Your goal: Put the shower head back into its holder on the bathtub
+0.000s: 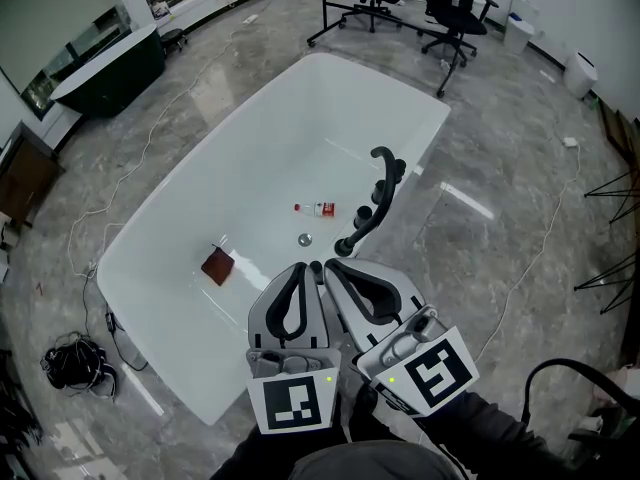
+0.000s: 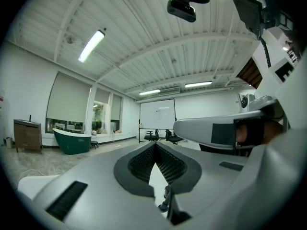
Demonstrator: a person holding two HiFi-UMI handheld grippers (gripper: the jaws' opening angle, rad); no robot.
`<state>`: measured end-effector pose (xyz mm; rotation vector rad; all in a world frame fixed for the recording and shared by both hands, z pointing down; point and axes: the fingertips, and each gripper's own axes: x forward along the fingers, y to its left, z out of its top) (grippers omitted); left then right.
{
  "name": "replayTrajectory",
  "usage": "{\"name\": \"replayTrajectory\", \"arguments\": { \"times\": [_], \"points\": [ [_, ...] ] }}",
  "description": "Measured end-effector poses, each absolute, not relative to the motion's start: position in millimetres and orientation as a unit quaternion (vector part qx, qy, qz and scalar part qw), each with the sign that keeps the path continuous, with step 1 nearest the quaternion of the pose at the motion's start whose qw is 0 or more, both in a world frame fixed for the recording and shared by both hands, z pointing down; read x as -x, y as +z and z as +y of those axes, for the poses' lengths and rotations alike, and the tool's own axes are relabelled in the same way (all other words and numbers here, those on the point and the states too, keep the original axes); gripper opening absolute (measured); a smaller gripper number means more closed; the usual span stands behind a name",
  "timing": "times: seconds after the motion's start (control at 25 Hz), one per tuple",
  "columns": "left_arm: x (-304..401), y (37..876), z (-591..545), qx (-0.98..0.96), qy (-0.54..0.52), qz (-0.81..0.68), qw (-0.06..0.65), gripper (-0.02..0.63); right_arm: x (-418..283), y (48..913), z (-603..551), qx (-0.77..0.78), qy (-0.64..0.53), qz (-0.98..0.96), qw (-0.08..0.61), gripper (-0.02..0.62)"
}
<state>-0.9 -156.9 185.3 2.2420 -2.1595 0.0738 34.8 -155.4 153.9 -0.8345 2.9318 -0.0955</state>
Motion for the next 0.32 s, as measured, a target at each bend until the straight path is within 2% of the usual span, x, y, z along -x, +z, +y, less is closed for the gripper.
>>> {"name": "replayTrajectory", "arguments": {
  "times": [0.32],
  "points": [
    [4.6, 184.0, -149.7, -0.721, 0.022, -0.693, 0.016, 0.003, -31.6, 151.2, -149.7, 0.276, -0.028, 0.960, 0.047, 0.003]
  ]
}}
